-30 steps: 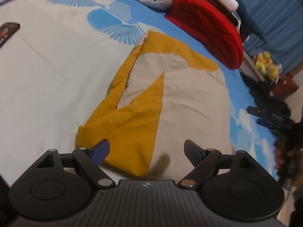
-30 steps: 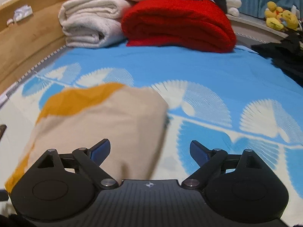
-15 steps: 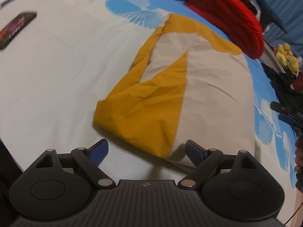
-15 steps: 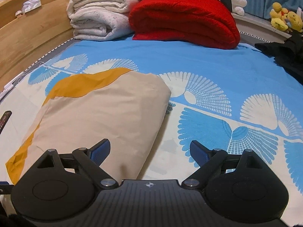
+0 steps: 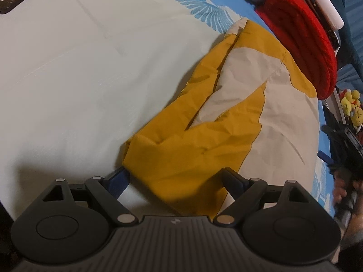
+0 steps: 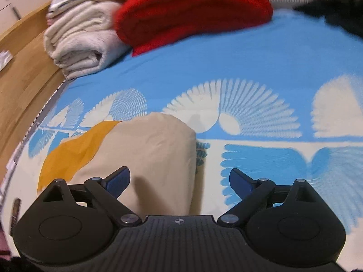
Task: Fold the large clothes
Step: 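Grasp the jacket hem with the left gripper while the right gripper grasps it too, then lift the hem with both grippers and fold it over toward the collar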
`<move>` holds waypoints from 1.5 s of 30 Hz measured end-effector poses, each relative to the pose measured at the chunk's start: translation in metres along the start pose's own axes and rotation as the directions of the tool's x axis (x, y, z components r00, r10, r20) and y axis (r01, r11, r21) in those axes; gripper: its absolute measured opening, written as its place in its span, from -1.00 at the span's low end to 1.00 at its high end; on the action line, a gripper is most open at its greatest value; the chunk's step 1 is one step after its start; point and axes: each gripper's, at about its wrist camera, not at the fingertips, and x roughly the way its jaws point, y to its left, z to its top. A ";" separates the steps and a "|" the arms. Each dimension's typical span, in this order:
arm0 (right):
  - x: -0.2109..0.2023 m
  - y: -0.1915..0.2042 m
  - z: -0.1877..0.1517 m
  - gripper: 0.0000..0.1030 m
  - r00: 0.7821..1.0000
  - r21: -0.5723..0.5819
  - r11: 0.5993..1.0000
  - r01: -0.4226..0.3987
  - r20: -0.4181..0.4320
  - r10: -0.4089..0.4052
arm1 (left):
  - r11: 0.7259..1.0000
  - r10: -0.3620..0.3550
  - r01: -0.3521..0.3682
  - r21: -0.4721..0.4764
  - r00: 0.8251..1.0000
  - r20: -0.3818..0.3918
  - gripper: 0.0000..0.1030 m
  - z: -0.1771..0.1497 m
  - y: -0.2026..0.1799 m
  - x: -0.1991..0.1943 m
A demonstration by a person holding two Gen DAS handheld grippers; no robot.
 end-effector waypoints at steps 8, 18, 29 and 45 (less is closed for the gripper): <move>0.072 -0.019 0.028 0.98 0.985 0.174 0.975 -0.139 -0.078 0.154 | 1.000 -0.015 0.015 0.005 0.999 -0.039 0.59 0.016 -0.005 0.007; 0.078 -0.005 0.032 -0.09 0.986 0.049 0.987 -0.152 -0.056 0.155 | 0.994 -0.004 0.014 0.108 0.996 -0.093 -0.29 0.053 -0.029 0.013; 0.002 -0.125 -0.016 -0.22 0.973 0.384 0.914 -0.129 0.226 0.043 | 0.782 0.088 -0.099 0.616 0.995 0.048 -0.33 0.207 -0.216 0.116; -0.059 -0.160 -0.098 -0.26 0.968 0.534 0.833 -0.147 0.251 0.009 | 0.516 -0.006 -0.092 0.852 0.994 0.111 -0.31 0.182 -0.409 0.223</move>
